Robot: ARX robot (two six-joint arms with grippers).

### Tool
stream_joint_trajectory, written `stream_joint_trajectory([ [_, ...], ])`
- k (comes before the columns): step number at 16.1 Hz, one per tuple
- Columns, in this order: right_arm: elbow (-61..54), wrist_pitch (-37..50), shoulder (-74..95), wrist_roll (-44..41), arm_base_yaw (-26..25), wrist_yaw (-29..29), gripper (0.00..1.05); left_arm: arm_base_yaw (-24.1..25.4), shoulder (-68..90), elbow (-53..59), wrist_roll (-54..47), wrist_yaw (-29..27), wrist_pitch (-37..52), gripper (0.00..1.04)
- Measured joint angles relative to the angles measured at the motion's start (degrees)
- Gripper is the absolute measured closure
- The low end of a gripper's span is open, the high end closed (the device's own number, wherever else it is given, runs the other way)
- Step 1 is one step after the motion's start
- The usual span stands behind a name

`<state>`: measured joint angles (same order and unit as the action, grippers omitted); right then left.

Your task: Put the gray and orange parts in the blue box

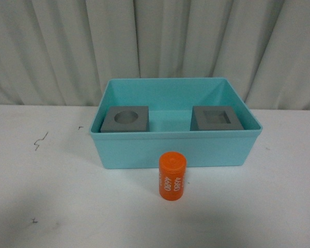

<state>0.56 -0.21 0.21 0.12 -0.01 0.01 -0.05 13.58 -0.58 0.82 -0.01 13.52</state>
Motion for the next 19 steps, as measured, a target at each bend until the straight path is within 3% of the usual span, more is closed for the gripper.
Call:
stream_joint_trajectory([
  [5,0.0,0.0,0.0,0.0,0.0,0.0,0.06,0.0,-3.7,0.0,0.0,0.0,-3.6,1.03],
  [7,0.0,0.0,0.0,0.0,0.0,0.0,0.06,0.0,-11.3,0.0,0.0,0.1,-14.3,1.03],
  [12,0.0,0.0,0.0,0.0,0.0,0.0,0.06,0.0,-13.2,0.0,0.0,0.0,-13.7,1.03],
  [13,0.0,0.0,0.0,0.0,0.0,0.0,0.06,0.0,-13.2,0.0,0.0,0.0,-13.7,0.96],
  [16,0.0,0.0,0.0,0.0,0.0,0.0,0.06,0.0,-13.2,0.0,0.0,0.0,-13.7,0.54],
  [19,0.0,0.0,0.0,0.0,0.0,0.0,0.06,0.0,-13.2,0.0,0.0,0.0,-13.7,0.2],
])
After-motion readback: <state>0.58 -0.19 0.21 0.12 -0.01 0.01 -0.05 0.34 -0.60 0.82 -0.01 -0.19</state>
